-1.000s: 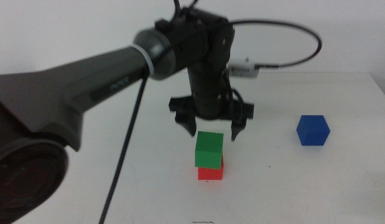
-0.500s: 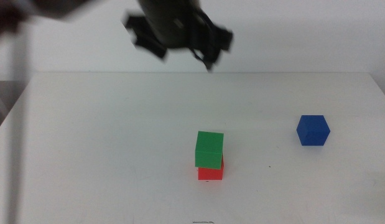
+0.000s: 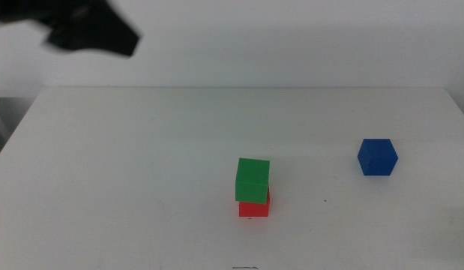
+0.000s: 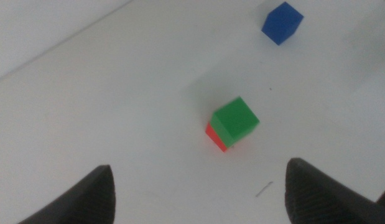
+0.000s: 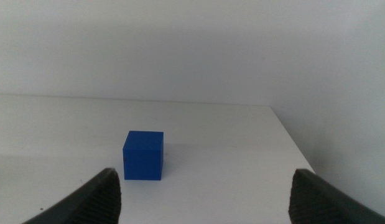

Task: Stack red cubes first, then green, then blue cubes in a specific spot.

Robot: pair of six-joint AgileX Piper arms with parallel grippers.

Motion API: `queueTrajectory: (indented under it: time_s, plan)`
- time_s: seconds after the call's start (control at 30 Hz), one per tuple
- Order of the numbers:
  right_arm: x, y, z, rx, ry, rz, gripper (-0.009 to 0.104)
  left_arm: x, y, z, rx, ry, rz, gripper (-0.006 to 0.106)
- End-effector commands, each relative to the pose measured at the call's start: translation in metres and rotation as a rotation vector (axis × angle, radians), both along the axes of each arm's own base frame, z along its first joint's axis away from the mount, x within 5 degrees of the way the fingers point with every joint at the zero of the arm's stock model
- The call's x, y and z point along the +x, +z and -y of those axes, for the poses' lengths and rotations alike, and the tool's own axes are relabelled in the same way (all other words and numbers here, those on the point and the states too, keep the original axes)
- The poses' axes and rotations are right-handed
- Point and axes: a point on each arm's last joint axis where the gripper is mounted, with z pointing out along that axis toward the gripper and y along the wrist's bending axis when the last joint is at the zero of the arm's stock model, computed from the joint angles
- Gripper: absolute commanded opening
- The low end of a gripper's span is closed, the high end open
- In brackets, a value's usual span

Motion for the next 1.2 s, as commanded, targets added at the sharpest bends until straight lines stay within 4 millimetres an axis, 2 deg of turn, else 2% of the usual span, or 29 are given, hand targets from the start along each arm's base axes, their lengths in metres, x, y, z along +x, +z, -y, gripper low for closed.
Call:
queueTrajectory:
  time_s: [0.0, 0.07, 0.2, 0.93, 1.03, 1.17]
  plan:
    - [-0.002, 0.011, 0.001, -0.017, -0.010, 0.098, 0.094, -0.026, 0.012, -0.008, -0.133, -0.002, 0.120, 0.093]
    - [-0.002, 0.011, 0.001, -0.017, -0.010, 0.098, 0.094, -0.038, 0.010, -0.016, -0.174, 0.041, 0.159, 0.093]
    - [-0.002, 0.011, 0.001, -0.017, -0.010, 0.098, 0.094, -0.044, 0.005, -0.021, -0.191, 0.085, 0.194, 0.093]
    - [-0.002, 0.011, 0.001, -0.017, -0.010, 0.098, 0.094, -0.040, 0.009, -0.020, -0.244, 0.112, 0.218, 0.093]
    - [-0.002, 0.039, 0.000, -0.009, -0.008, 0.074, 0.094, -0.040, 0.009, -0.020, -0.243, 0.113, 0.218, 0.093]
    - [0.003, 0.085, 0.000, -0.004, -0.005, -0.042, 0.094, -0.040, 0.009, -0.020, -0.243, 0.113, 0.217, 0.093]
